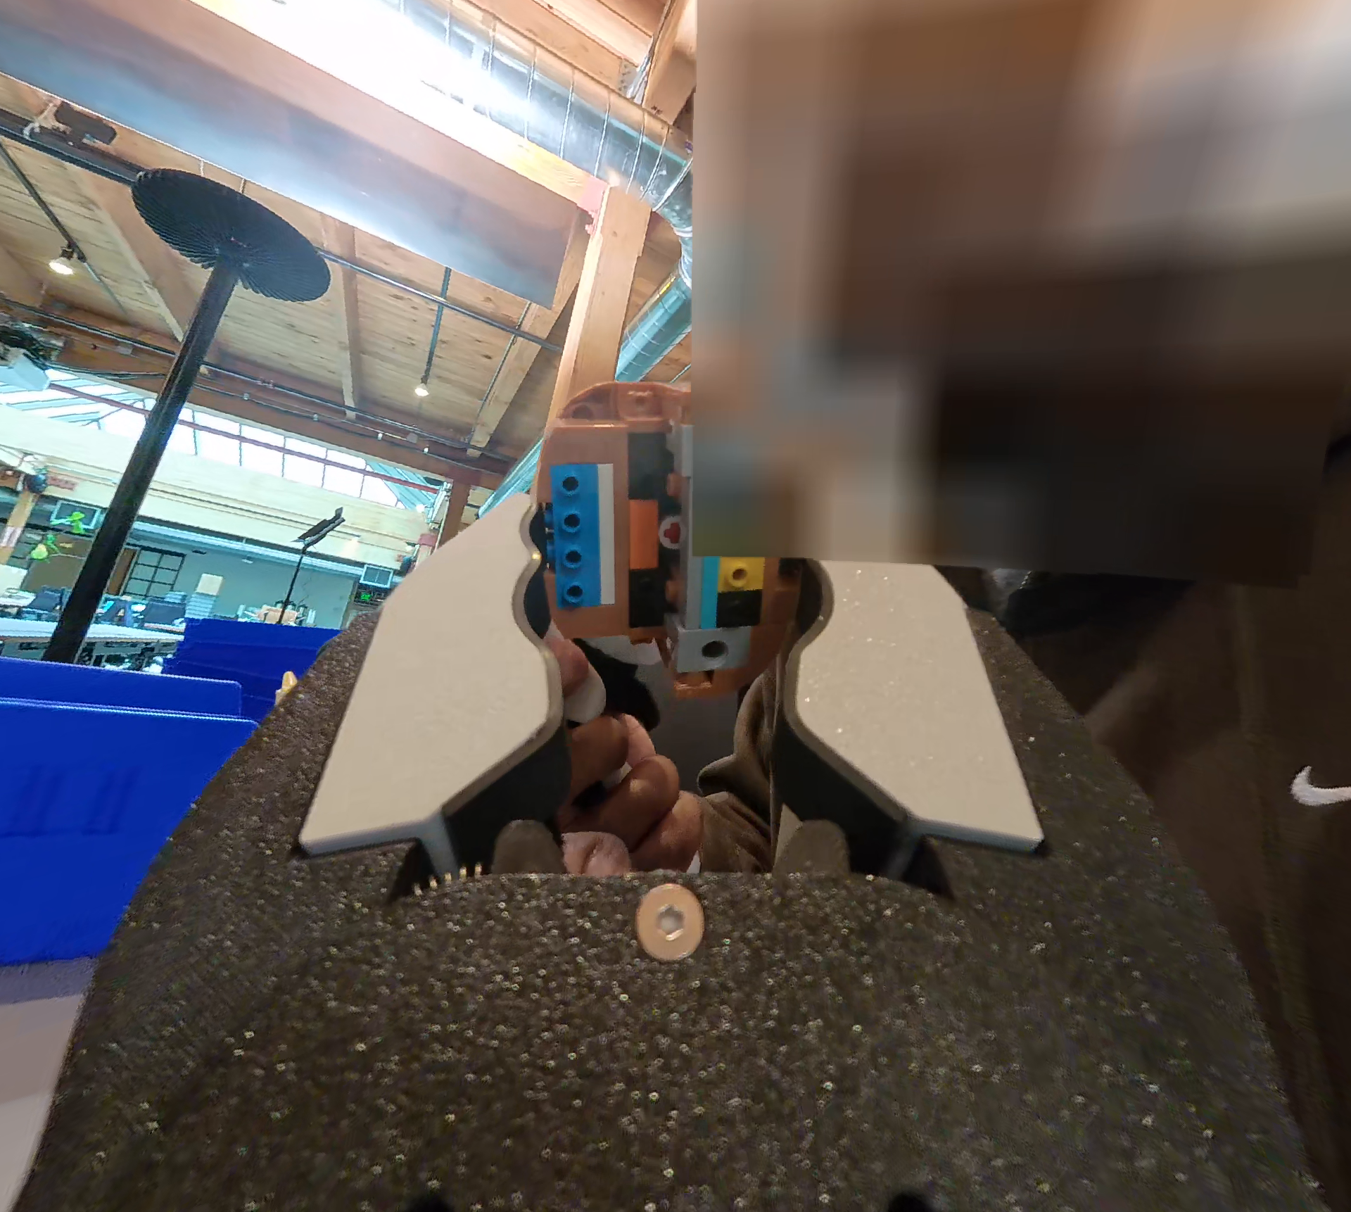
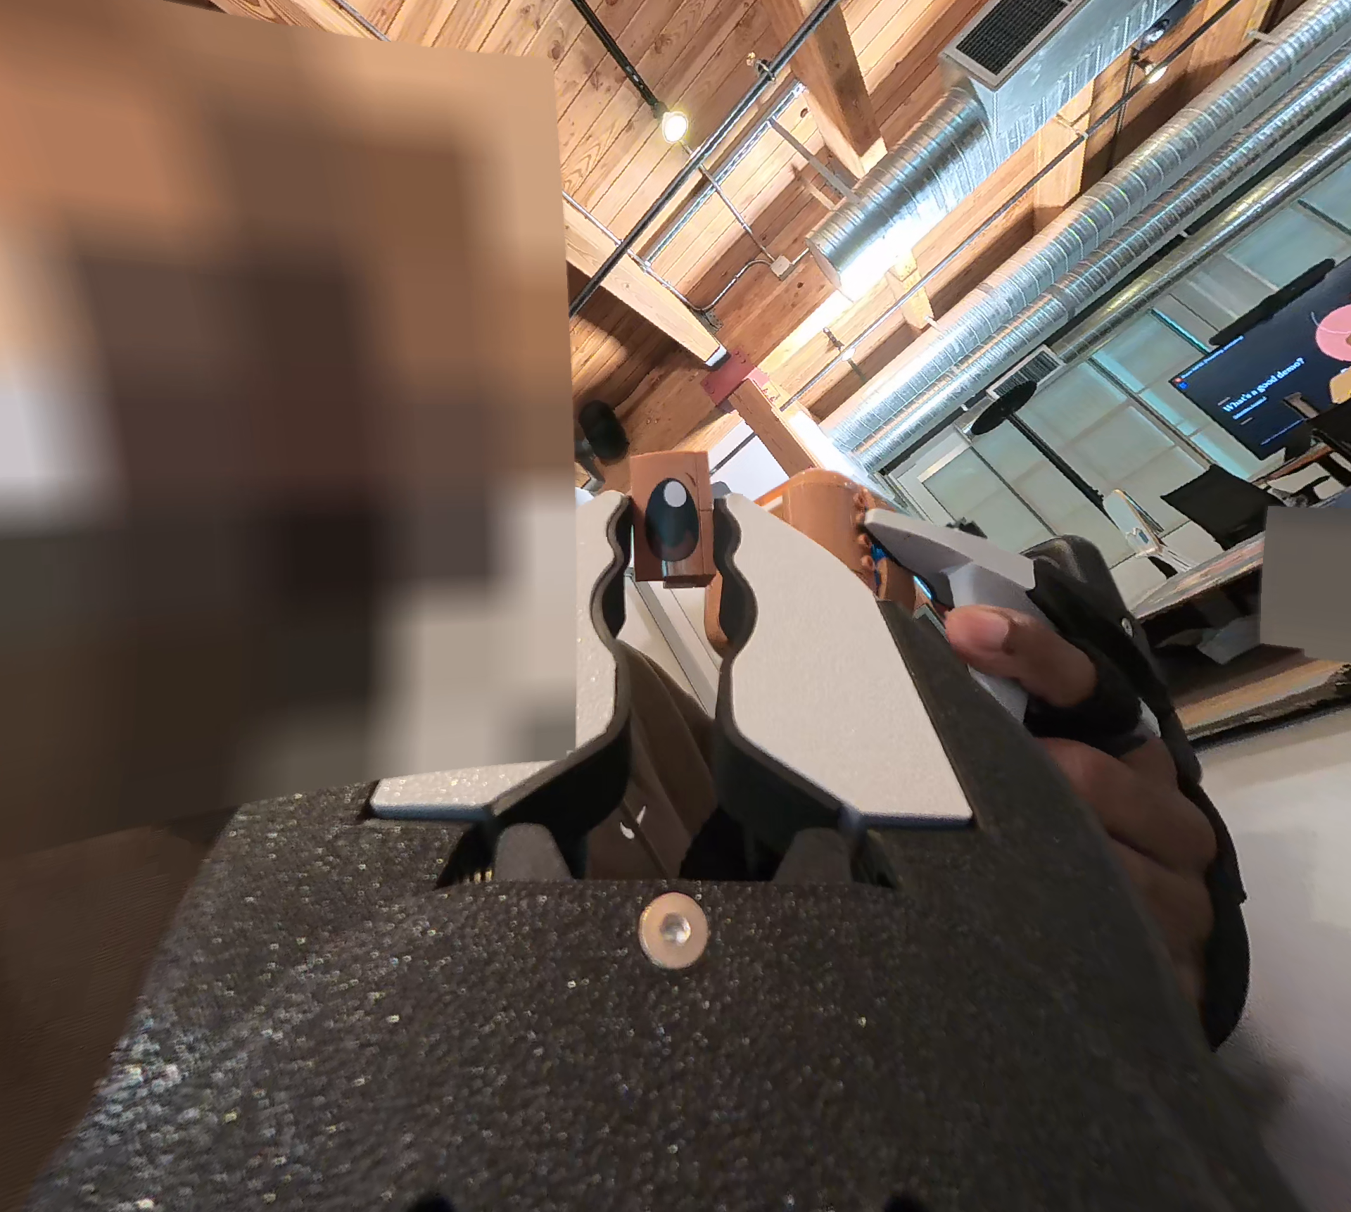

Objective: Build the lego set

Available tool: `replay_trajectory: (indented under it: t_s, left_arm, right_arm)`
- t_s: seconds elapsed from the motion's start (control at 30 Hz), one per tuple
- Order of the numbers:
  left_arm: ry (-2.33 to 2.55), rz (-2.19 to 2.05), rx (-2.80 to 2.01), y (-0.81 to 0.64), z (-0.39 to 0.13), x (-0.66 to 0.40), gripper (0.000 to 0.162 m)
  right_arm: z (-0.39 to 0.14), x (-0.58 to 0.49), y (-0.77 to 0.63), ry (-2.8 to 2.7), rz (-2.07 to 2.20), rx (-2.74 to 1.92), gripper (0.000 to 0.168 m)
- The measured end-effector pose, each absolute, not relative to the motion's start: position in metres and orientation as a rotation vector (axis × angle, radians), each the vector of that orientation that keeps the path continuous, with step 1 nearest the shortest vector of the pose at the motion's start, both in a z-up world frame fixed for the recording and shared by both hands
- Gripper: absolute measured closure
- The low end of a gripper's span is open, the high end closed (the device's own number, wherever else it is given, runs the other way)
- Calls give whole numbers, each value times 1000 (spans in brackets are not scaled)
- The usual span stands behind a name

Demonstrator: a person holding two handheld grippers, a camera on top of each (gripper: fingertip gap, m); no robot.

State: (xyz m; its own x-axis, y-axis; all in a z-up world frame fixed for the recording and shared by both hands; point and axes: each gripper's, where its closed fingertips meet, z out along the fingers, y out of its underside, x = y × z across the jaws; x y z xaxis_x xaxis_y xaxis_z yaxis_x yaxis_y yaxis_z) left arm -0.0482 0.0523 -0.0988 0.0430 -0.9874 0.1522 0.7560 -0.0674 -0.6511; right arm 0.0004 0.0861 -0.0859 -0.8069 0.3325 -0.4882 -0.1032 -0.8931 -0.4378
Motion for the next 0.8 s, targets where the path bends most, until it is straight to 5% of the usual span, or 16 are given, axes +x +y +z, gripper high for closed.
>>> replay_trajectory:
  t_s: [0.8]
  left_arm:
    - [509, -1402, -772, 57, -107, -37, 95]
  right_arm:
    - [-95, -1, 91, -549, 2731, -844, 148]
